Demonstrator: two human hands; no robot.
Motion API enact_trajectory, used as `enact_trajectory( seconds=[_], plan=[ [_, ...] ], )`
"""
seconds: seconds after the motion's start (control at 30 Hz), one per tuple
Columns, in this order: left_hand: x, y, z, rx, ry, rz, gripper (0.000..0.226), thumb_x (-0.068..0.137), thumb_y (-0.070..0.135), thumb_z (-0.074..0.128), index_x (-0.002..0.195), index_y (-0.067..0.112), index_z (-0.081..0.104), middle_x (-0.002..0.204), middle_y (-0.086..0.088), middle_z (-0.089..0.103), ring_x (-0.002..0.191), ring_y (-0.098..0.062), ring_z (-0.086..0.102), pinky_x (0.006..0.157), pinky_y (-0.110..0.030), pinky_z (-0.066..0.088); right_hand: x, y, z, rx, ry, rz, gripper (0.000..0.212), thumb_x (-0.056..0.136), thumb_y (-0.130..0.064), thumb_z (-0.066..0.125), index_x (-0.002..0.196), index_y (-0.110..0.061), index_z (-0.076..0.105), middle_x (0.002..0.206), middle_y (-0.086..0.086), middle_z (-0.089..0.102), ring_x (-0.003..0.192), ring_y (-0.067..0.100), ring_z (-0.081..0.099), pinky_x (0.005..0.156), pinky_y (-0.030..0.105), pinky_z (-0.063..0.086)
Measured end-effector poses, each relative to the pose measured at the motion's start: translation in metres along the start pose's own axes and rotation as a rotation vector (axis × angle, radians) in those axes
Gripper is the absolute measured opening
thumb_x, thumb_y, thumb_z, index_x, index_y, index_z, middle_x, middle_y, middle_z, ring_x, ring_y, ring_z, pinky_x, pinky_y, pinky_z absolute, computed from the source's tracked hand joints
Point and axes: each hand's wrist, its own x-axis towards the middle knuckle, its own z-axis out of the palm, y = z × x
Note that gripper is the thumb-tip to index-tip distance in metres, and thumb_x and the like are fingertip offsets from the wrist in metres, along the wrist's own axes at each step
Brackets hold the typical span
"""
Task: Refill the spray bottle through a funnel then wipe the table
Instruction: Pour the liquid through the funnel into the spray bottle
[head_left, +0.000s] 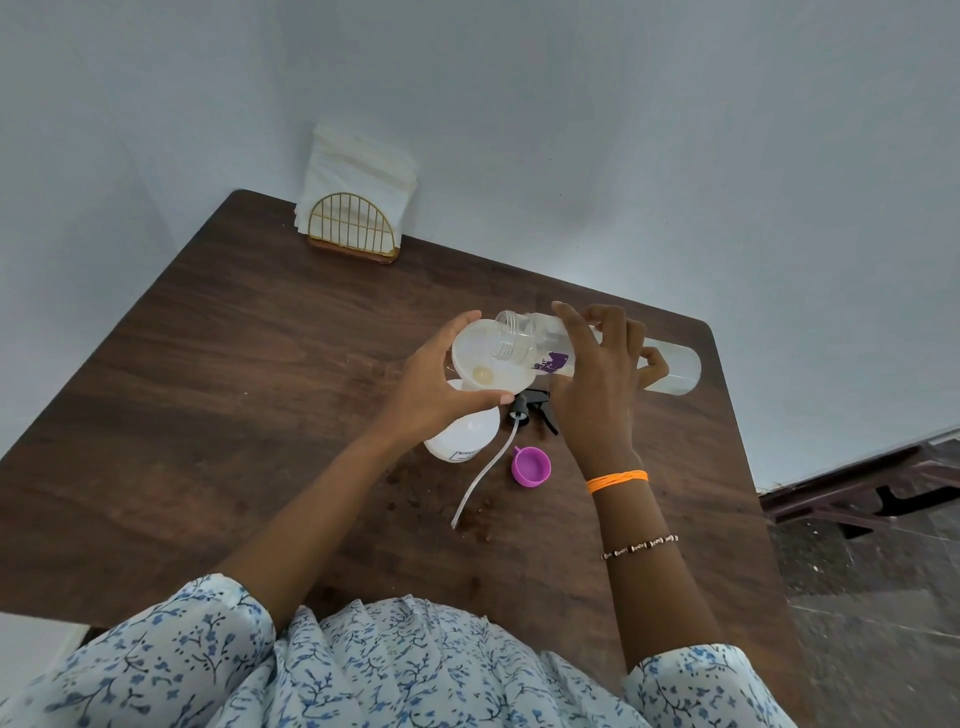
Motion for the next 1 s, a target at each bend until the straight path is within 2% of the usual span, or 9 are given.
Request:
enact_trajectory(
  seconds=[0.13, 0.43, 0.63, 0.77, 1.0],
  plan=[
    [-0.0003, 0.0003, -0.0004, -0.010, 0.000, -0.004, 0.088, 0.064, 0.027, 0.085, 0.137, 0.030, 0.036, 0.140, 0.006, 0.044, 0.124, -0.012, 0.044, 0.101, -0.035, 0.045, 0.0004, -0.0009, -0.0006, 0.005, -0.007, -0.001, 0.080, 0.047, 0.014, 0.068, 0.118, -0.021, 0.059, 0.114, 0.010, 0.054, 0.108, 0.019, 0.030, 0.087, 0.051, 0.027],
    [-0.0004, 0.0020, 0.0000, 0.005, 0.003, -0.012, 0.088, 0.064, 0.025, 0.084, 0.137, 0.030, 0.036, 0.140, 0.004, 0.044, 0.123, -0.013, 0.043, 0.100, -0.033, 0.045, 0.0006, -0.0017, -0.0011, -0.010, -0.021, -0.004, 0.080, 0.048, 0.015, 0.067, 0.119, -0.021, 0.059, 0.116, 0.010, 0.054, 0.111, 0.024, 0.037, 0.089, 0.050, 0.024],
    [-0.0011, 0.0033, 0.0000, 0.016, 0.008, -0.003, 0.088, 0.065, 0.025, 0.084, 0.138, 0.029, 0.035, 0.140, 0.005, 0.043, 0.121, -0.010, 0.042, 0.098, -0.027, 0.044, 0.0003, -0.0017, -0.0017, -0.011, -0.020, 0.004, 0.080, 0.049, 0.015, 0.066, 0.119, -0.022, 0.059, 0.116, 0.010, 0.054, 0.110, 0.022, 0.034, 0.089, 0.049, 0.025],
    [-0.0011, 0.0036, 0.0005, 0.021, 0.008, -0.003, 0.088, 0.065, 0.026, 0.084, 0.138, 0.028, 0.035, 0.141, 0.004, 0.043, 0.122, -0.011, 0.042, 0.100, -0.031, 0.044, 0.0003, -0.0019, -0.0025, -0.012, -0.024, 0.001, 0.078, 0.051, 0.014, 0.067, 0.119, -0.022, 0.059, 0.117, 0.011, 0.054, 0.112, 0.026, 0.039, 0.090, 0.050, 0.024],
    [-0.0009, 0.0021, -0.0002, 0.005, 0.002, -0.006, 0.088, 0.064, 0.026, 0.085, 0.137, 0.030, 0.036, 0.139, 0.006, 0.044, 0.123, -0.013, 0.043, 0.101, -0.033, 0.045, 0.0001, 0.0007, -0.0013, -0.009, -0.006, -0.001, 0.081, 0.046, 0.015, 0.067, 0.118, -0.022, 0.059, 0.114, 0.009, 0.055, 0.108, 0.020, 0.032, 0.086, 0.052, 0.028]
  ],
)
